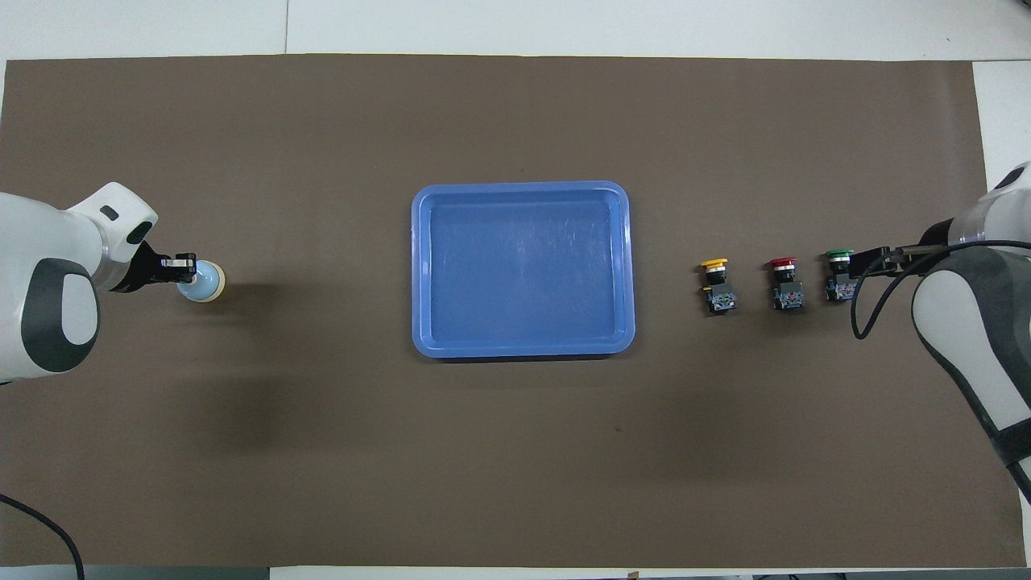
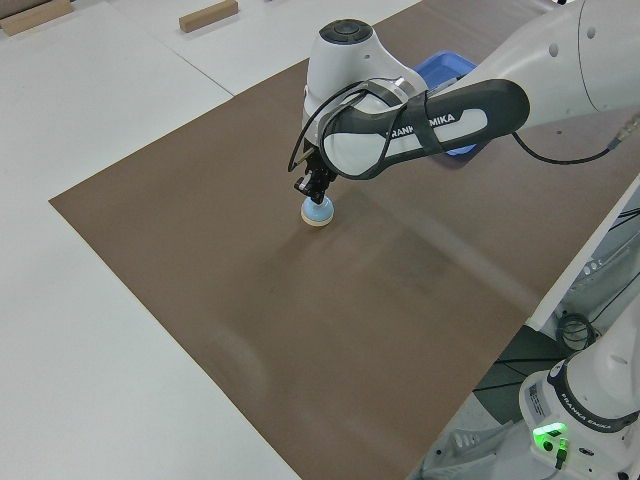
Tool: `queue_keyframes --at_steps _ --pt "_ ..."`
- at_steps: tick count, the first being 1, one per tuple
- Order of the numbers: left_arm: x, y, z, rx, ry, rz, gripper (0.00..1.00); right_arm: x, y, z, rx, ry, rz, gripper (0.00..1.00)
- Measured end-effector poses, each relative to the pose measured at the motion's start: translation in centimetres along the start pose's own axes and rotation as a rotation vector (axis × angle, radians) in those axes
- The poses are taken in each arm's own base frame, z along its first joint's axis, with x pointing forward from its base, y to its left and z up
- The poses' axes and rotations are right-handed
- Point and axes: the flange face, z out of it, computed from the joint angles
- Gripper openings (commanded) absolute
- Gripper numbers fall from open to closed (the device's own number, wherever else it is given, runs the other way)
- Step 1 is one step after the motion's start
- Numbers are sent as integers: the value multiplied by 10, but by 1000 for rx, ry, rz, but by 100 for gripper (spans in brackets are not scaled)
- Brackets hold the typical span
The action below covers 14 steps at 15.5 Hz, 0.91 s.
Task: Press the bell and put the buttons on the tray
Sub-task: 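Press down on the bell with the left gripper, then lift, then grasp the green-capped button with the right gripper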
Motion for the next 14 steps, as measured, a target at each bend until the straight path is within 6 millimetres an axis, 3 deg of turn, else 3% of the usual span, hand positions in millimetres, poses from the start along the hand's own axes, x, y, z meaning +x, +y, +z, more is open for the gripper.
queue_keyframes --at_steps 4,8,10,11,12,14 --pt "5 4 -10 -3 -43 8 0 4 5 28 -5 36 8 100" --pt "18 8 -53 -5 -110 15 3 5 6 62 -1 13 8 100" --pt "22 10 -77 -5 -138 19 45 6 6 80 2 3 9 100" --pt "24 12 -91 -5 -151 22 80 7 7 89 3 -4 10 100" --pt "24 15 -102 -5 -161 28 100 8 7 96 4 -10 10 100" --pt "23 26 -125 -3 -155 45 100 6 9 107 8 -29 14 98"
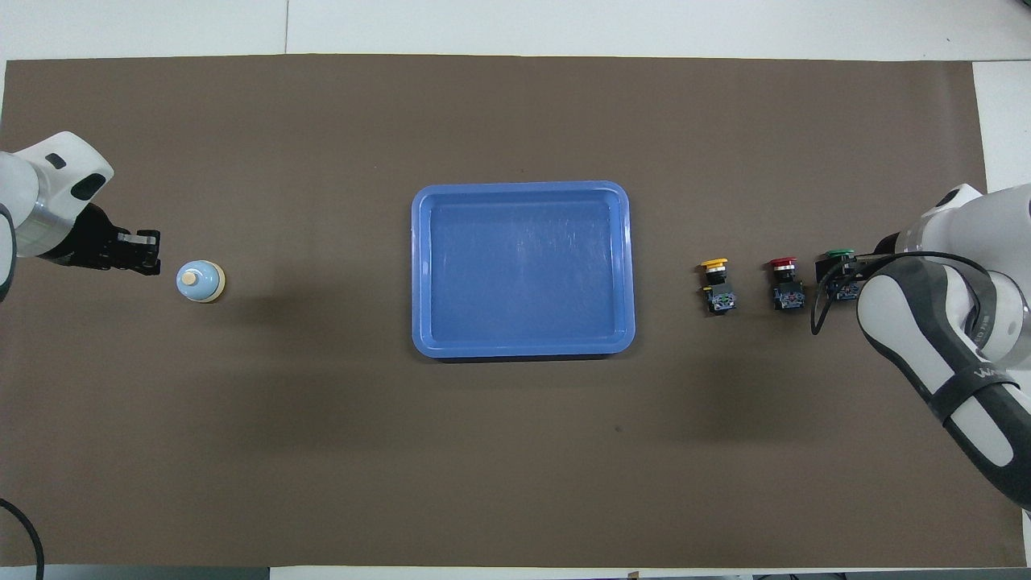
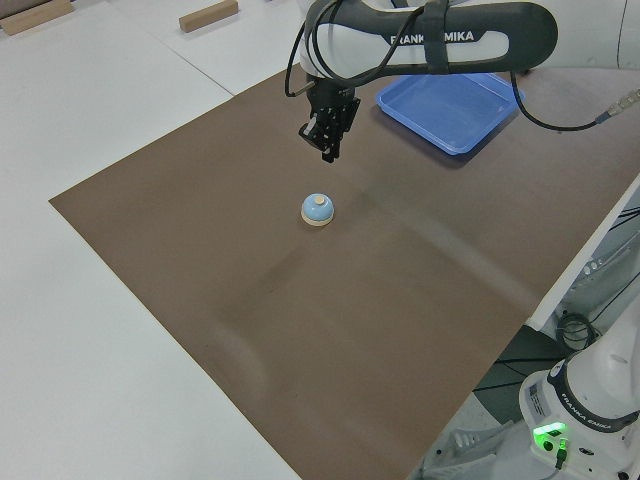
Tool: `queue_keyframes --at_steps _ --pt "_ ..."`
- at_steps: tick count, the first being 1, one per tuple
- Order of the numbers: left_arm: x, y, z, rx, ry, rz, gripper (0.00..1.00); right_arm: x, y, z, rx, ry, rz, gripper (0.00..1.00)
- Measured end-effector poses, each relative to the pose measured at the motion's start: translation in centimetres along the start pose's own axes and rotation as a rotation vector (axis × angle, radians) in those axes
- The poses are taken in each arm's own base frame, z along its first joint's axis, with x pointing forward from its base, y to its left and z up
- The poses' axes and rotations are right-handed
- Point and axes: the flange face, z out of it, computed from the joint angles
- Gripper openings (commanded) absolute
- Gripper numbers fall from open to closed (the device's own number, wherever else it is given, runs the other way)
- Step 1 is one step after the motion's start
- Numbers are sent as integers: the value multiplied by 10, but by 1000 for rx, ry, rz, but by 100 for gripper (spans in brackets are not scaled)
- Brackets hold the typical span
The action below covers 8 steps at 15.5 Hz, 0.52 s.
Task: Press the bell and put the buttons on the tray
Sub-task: 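Grasp the green-capped button with the right gripper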
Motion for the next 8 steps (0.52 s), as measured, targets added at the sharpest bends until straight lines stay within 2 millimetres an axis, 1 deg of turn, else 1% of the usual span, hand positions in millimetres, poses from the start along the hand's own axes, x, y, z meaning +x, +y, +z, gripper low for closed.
queue_keyframes --at_steps 1,2,3,4,6,7,8 --pt "-3 5 -12 3 13 7 100 -2 2 4 1 -6 0 92" --pt "-8 8 -24 6 29 11 100 -3 4 7 2 -11 1 76" --pt "-14 10 -36 9 42 13 100 -4 6 9 3 -15 2 57" --pt "-20 10 -46 12 55 12 100 -5 7 10 3 -16 3 40" --pt "-29 12 -60 15 67 13 100 -5 8 10 3 -16 4 8" --pt "-31 13 -63 16 67 15 100 -5 8 10 4 -16 4 0" --pt "-32 15 -64 16 66 18 100 -5 8 10 4 -16 4 0"
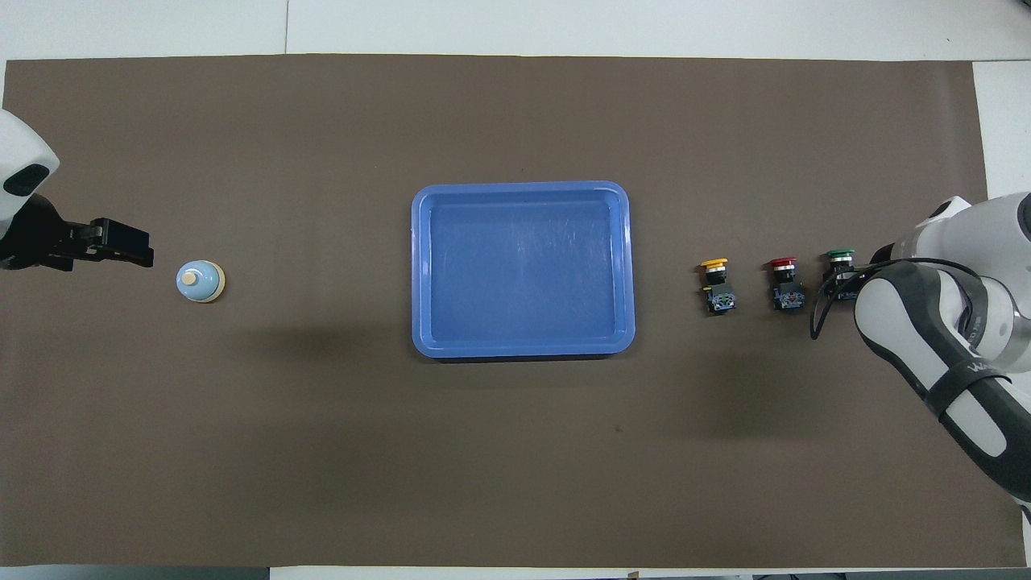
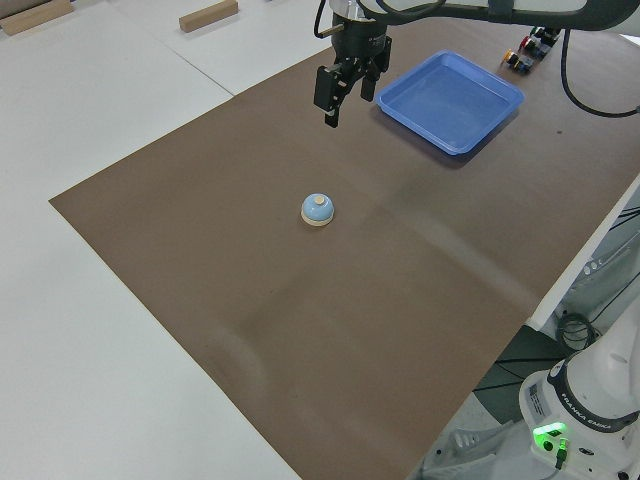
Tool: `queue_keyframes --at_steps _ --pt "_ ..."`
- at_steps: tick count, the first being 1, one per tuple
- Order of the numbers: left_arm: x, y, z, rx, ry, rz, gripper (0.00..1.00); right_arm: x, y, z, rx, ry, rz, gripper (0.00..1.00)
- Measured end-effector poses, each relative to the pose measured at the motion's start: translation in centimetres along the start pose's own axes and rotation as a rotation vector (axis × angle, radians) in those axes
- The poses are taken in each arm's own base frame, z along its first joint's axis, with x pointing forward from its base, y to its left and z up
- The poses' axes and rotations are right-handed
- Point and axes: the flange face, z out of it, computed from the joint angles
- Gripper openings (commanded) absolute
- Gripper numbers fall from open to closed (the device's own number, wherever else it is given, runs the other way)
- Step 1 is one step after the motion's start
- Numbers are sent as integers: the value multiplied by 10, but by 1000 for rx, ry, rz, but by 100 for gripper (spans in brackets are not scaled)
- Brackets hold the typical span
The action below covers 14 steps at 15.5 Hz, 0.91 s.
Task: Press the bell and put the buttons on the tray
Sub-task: 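Grasp the green-capped button with the right gripper, then place the green button in the tray while the left gripper returns to the bell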
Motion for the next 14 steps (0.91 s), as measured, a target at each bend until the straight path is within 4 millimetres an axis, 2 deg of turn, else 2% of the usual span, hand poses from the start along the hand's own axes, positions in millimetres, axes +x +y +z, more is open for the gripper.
queue_keyframes --at_steps 4,6,7,8,10,12,14 --pt "0 6 0 1 0 11 100 5 -3 -7 -2 15 -6 0" --pt "0 11 0 1 -2 19 100 20 -16 -30 -5 33 -31 0" --pt "0 14 1 1 -3 26 100 29 -31 -47 -4 33 -37 0" --pt "0 17 1 1 -3 30 100 38 -52 -65 -2 28 -25 0" --pt "0 20 1 2 -6 34 100 48 -114 -95 1 26 7 0" --pt "-1 21 0 2 -10 32 100 46 -190 -105 3 36 34 0" --pt "-1 21 -7 2 -4 26 100 33 -260 -104 21 31 41 0"
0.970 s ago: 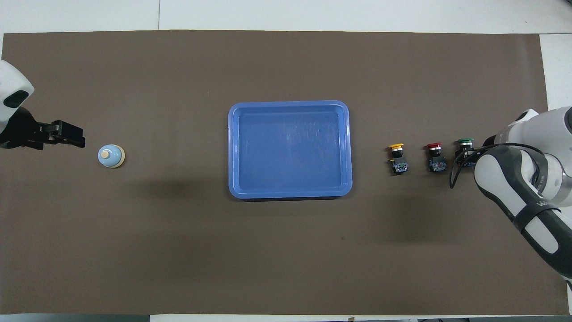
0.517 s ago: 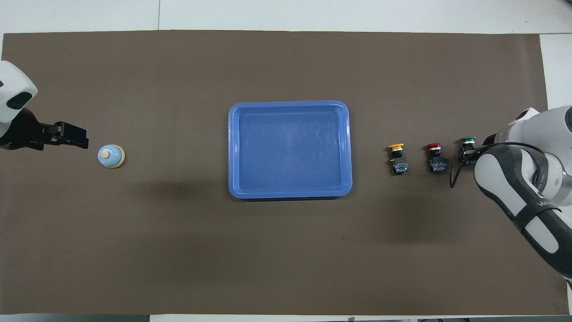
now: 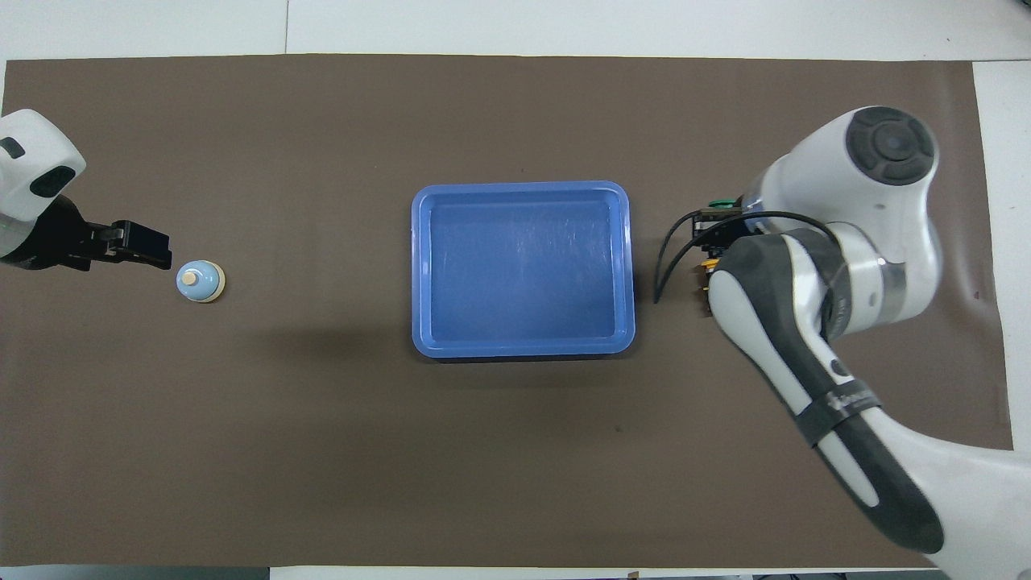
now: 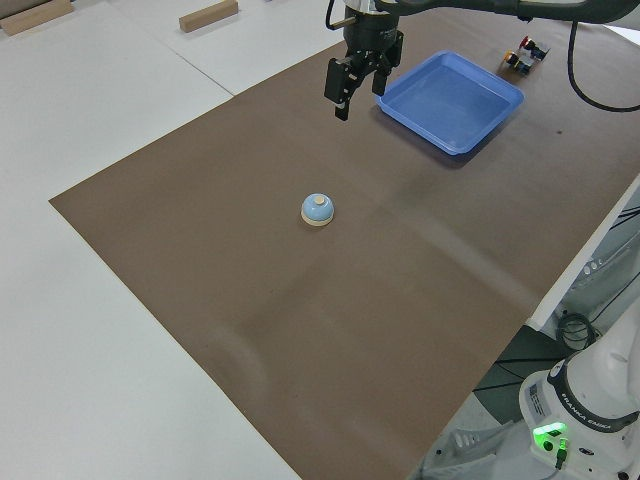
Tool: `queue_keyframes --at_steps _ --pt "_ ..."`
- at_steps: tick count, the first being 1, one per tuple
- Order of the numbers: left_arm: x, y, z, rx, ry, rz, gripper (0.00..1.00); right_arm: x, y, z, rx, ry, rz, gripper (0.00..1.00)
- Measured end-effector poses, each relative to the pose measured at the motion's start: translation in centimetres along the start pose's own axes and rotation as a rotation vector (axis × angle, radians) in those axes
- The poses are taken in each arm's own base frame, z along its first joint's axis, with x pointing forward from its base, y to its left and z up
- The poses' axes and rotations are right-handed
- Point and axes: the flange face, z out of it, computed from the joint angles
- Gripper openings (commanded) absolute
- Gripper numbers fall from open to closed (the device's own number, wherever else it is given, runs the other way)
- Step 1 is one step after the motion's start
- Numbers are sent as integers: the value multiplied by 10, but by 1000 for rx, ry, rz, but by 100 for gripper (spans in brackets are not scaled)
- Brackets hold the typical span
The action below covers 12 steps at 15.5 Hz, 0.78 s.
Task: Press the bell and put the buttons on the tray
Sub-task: 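Place the green button in the tray while the left gripper returns to the bell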
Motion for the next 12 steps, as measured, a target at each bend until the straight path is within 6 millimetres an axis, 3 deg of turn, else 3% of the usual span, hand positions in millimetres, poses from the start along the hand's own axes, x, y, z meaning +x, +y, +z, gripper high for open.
queue_keyframes --at_steps 3,6,9,12 --pt "0 0 -10 0 11 -3 100 -18 -77 0 38 -4 -12 0" --pt "0 1 -10 0 6 -1 100 -19 -126 18 37 -14 19 0" --pt "-1 1 -9 0 -7 -2 100 -12 -126 60 20 -39 36 0" --pt "-4 1 -7 0 -32 -2 100 -11 -117 78 7 -59 50 0"
